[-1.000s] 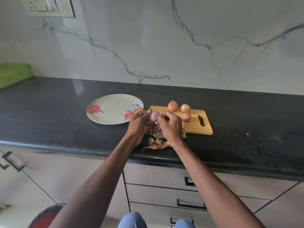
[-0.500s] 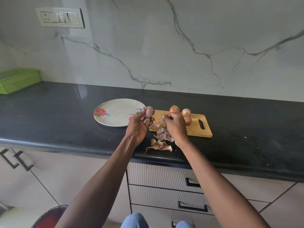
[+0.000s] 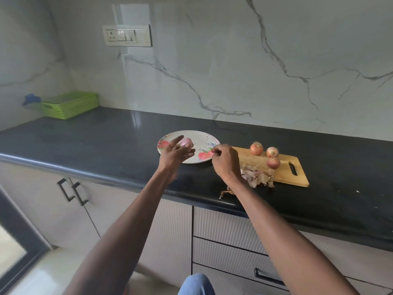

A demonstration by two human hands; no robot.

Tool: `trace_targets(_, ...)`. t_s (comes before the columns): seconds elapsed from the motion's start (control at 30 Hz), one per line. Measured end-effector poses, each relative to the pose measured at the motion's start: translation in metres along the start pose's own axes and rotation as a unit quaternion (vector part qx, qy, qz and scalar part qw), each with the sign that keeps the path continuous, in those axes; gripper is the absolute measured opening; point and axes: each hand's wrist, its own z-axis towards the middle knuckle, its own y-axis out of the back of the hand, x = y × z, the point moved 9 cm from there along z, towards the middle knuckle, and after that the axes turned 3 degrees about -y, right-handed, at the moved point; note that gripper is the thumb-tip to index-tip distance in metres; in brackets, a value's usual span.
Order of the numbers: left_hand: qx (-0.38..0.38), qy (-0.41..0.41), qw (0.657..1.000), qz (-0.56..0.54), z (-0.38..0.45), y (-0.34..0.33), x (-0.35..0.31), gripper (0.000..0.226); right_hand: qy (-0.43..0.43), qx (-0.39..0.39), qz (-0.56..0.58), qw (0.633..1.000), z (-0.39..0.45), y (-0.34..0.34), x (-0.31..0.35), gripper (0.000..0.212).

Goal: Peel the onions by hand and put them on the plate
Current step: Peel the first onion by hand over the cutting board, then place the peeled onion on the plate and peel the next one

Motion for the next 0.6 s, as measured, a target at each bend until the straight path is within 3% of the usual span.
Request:
trace_targets(0.07,-0.03,-0.052,0.989,0.134,0.008,0.019,-0.018,0.055,0.024,-0.008,-0.005,1.0,0.002,-0.012,0.01,0.02)
trace_targets(0.2,-0.085,-0.121,0.916,0.373,0.023,0.047,-0.044,0.047,0.069,-0.017,-0.019,0.997,0.009,-0.039,0.027,0.018)
trace_targets(0.3,-0.1,-0.117,0.883,0.443,0.035,0.062,-0.045,0.052,0.086,-0.012,-0.044,0.995,0.013,-0.058,0.033,0.016)
trace_targets(0.43,-0.117,-0.117,0.821,0.547,0.047,0.076,-0.04,0.041,0.12,-0.029,-0.071,0.99,0.015,-0.074,0.037,0.009)
trace_targets(0.6,-0.116,-0.101,0.793,0.589,0.054,0.08,-0.035,0.047,0.136,-0.013,-0.103,0.985,0.016,-0.096,0.035,0.011)
